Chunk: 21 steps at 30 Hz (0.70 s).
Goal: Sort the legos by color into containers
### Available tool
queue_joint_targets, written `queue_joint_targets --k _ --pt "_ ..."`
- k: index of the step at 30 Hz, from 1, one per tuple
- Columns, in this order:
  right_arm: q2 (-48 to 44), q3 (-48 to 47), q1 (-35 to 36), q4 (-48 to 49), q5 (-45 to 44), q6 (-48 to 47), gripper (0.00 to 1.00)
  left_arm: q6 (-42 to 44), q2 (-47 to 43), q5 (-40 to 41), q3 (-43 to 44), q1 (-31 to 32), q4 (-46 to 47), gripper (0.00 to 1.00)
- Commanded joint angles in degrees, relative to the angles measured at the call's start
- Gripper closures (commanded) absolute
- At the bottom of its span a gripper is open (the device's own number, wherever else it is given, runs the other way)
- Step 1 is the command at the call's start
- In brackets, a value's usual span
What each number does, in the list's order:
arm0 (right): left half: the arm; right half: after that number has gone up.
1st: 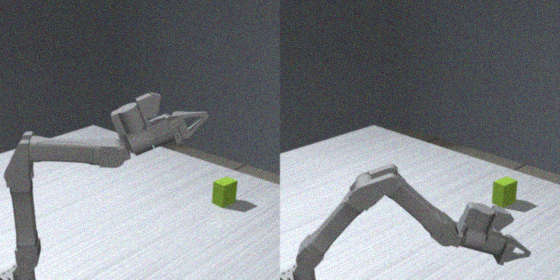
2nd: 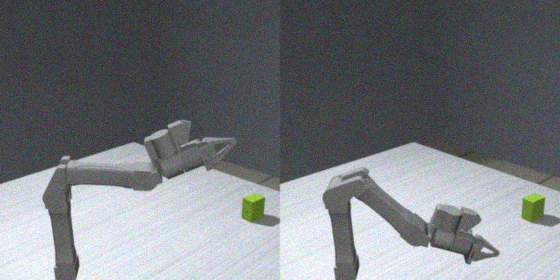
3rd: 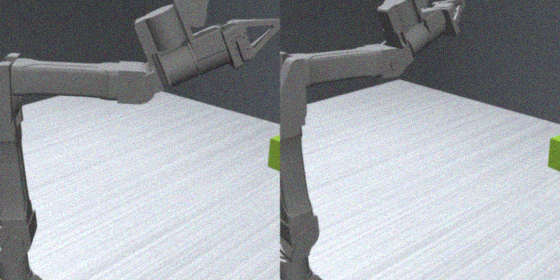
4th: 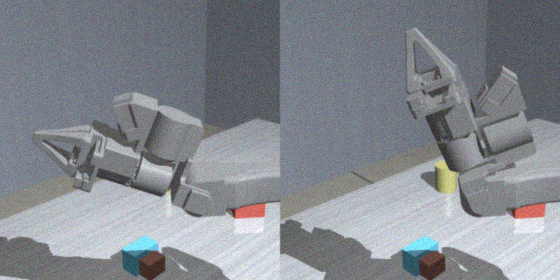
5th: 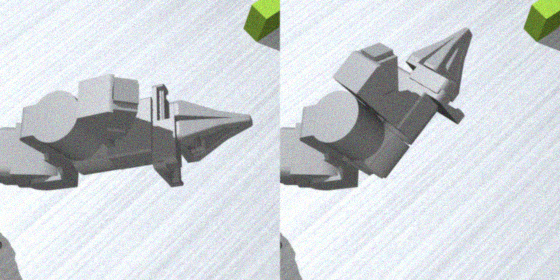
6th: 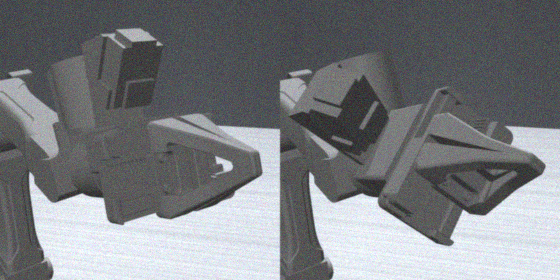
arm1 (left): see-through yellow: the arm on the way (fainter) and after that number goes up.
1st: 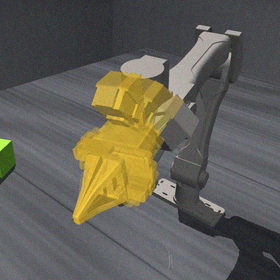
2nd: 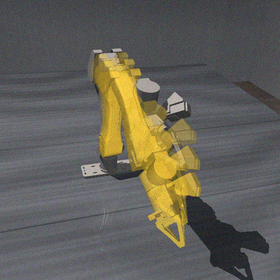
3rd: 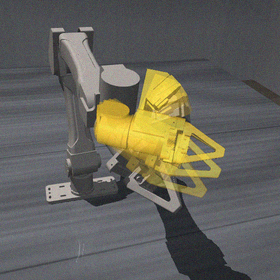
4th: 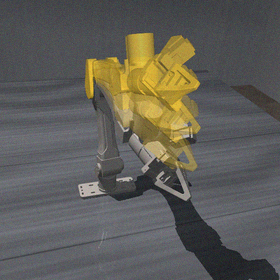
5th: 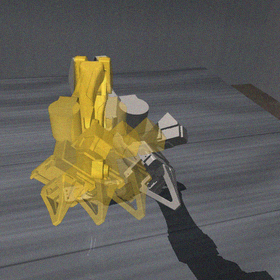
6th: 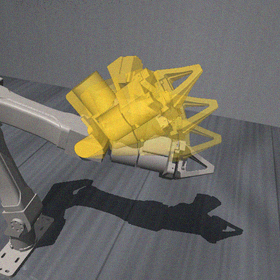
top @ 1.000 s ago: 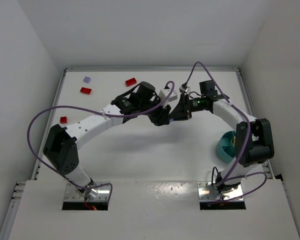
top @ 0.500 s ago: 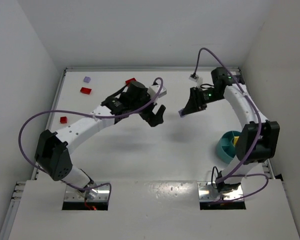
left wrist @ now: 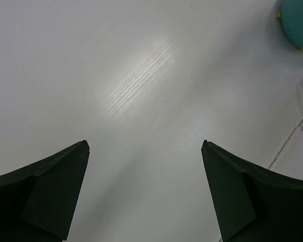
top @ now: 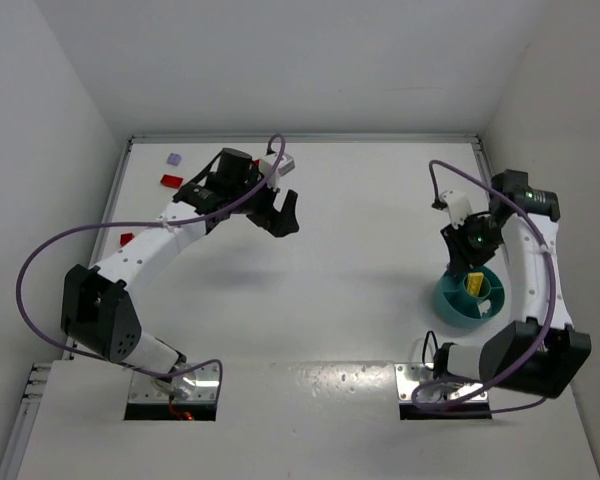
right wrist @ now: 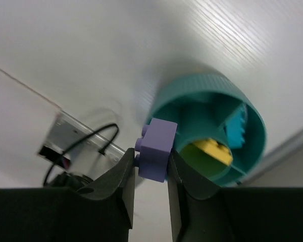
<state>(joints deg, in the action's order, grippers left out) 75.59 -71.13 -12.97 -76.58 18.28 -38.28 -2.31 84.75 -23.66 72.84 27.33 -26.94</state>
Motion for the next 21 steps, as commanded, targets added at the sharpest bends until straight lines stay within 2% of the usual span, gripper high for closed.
queue_joint_targets --k 1,4,11,21 --pt "-5.62 1.69 -1.44 -2.88 -9.39 -7.33 1.00 -1.21 -0.02 -4.03 0.37 -1.57 -0.13 0.00" --pt "-9.40 3.46 -2.67 -2.70 -12.83 -8.47 1.00 -1.21 0.50 -4.63 0.37 -3.15 0.39 0.00" --pt "-12.04 8.11 -2.67 -3.67 -14.59 -9.97 1.00 -2.35 2.26 -8.06 0.37 -7.20 1.01 0.00" --pt "-11.35 12.25 -1.54 -4.20 -15.73 -12.69 1.00 -4.02 3.32 -9.82 -1.21 -10.19 3.47 0.00"
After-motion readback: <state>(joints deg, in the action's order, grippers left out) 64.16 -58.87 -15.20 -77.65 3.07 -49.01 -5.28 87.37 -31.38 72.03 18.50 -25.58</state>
